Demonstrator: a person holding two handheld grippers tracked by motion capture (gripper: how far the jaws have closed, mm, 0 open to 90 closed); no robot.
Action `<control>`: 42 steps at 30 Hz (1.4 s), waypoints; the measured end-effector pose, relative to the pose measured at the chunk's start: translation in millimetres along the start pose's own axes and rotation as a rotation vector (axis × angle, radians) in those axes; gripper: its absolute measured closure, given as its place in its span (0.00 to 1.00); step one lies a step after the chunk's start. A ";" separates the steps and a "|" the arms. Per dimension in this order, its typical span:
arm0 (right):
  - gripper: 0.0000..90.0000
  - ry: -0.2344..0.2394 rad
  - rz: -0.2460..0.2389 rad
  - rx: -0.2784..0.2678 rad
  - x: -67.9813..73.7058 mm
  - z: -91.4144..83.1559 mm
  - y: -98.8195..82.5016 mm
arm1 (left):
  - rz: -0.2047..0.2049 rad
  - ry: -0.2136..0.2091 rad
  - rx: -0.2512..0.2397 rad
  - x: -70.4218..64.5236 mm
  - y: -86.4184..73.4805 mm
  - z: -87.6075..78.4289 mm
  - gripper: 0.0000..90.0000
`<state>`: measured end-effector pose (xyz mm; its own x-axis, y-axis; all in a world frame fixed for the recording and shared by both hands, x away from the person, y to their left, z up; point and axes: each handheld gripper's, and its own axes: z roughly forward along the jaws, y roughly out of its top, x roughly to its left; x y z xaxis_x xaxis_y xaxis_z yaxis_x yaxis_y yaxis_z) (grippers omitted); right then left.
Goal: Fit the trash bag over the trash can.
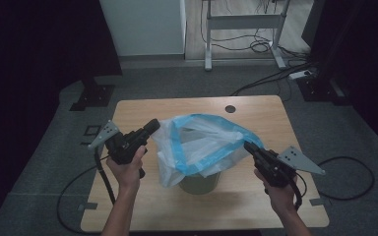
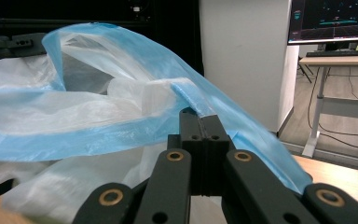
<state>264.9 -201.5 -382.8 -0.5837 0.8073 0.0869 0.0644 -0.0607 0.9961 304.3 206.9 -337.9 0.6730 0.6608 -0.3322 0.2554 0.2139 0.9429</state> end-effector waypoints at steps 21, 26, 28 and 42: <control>0.99 0.057 0.106 0.103 -1.0 -51.9 -61.3 | -0.065 -0.049 0.019 3.6 -62.1 -61.7 1.00; 0.99 0.055 0.118 0.146 -2.5 -52.1 -78.7 | -0.093 -0.038 0.035 11.7 -75.7 -69.6 1.00; 0.99 0.046 0.130 0.154 -5.5 -51.8 -82.2 | -0.103 -0.034 0.044 15.2 -79.8 -70.9 1.00; 0.99 0.002 0.139 0.266 -20.8 -35.9 -110.1 | -0.129 -0.006 0.112 26.3 -103.3 -67.2 1.00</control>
<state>240.8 -232.7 -493.7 -0.5562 0.8007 0.2227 0.3534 -0.0147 0.9354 249.0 250.5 -442.4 0.6337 0.6289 -0.4505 0.4153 0.2148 0.8840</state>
